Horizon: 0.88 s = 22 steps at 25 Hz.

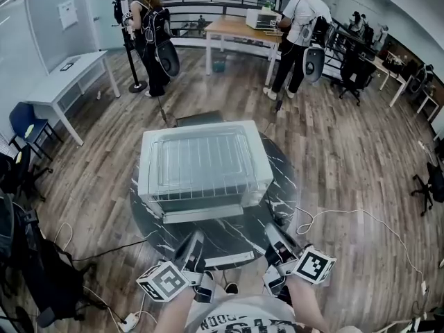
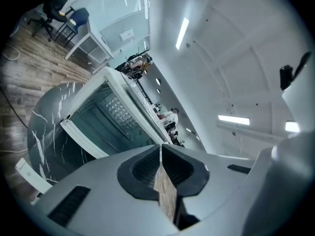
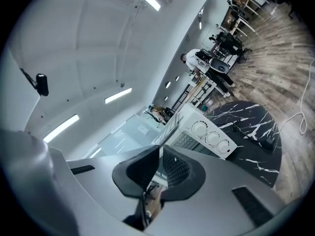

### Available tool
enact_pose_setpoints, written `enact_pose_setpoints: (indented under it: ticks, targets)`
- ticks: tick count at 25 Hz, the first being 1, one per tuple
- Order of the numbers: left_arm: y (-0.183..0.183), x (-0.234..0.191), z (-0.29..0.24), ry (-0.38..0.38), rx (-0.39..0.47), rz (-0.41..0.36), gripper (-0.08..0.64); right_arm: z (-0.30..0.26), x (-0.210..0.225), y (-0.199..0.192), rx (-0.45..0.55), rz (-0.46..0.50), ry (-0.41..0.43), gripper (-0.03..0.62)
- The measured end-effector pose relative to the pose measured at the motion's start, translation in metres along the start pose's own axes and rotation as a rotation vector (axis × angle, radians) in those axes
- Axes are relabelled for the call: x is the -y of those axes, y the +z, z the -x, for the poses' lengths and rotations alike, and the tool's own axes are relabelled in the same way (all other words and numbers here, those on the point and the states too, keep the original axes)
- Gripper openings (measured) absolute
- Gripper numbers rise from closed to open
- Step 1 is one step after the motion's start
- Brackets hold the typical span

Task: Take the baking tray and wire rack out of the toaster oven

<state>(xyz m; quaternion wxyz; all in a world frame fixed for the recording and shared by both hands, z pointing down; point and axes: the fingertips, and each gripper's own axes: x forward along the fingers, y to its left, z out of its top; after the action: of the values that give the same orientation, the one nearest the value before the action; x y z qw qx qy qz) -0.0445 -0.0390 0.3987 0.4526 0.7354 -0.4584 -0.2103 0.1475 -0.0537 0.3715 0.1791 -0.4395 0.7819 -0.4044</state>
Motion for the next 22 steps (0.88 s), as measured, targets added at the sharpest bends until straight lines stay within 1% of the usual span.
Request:
enact_pose_setpoints:
  ticks: [1, 3, 7, 10, 13, 15, 16, 18, 20, 22]
  targets:
    - [-0.003, 0.002, 0.002, 0.018, 0.007, -0.042, 0.012, 0.005, 0.000, -0.001, 0.004, 0.024, -0.014, 0.017]
    - [-0.007, 0.008, 0.005, 0.052, 0.018, -0.147, 0.005, 0.016, -0.001, -0.002, 0.003, 0.111, -0.041, 0.011]
    - [-0.013, 0.028, 0.011, 0.106, 0.035, -0.394, 0.003, 0.029, -0.011, 0.001, -0.004, 0.341, -0.080, 0.006]
    - [-0.016, 0.043, 0.016, 0.134, 0.046, -0.577, 0.003, 0.036, -0.020, 0.004, 0.001, 0.508, -0.094, 0.006]
    - [-0.018, 0.058, 0.021, 0.162, 0.054, -0.764, 0.003, 0.037, -0.029, 0.002, 0.008, 0.611, -0.082, 0.006]
    - [-0.019, 0.065, 0.023, 0.179, 0.060, -0.874, 0.003, 0.038, -0.035, -0.002, 0.010, 0.673, -0.069, 0.006]
    - [-0.020, 0.069, 0.023, 0.183, 0.064, -0.913, 0.003, 0.038, -0.039, -0.003, 0.011, 0.713, -0.065, 0.006]
    - [-0.021, 0.077, 0.022, 0.180, 0.077, -0.958, 0.003, 0.037, -0.045, -0.004, 0.015, 0.789, -0.062, 0.006]
    - [-0.022, 0.084, 0.022, 0.173, 0.091, -0.975, 0.003, 0.035, -0.053, -0.004, 0.017, 0.840, -0.057, 0.006]
    - [-0.023, 0.088, 0.023, 0.169, 0.099, -0.983, 0.003, 0.033, -0.061, -0.006, 0.015, 0.866, -0.044, 0.006]
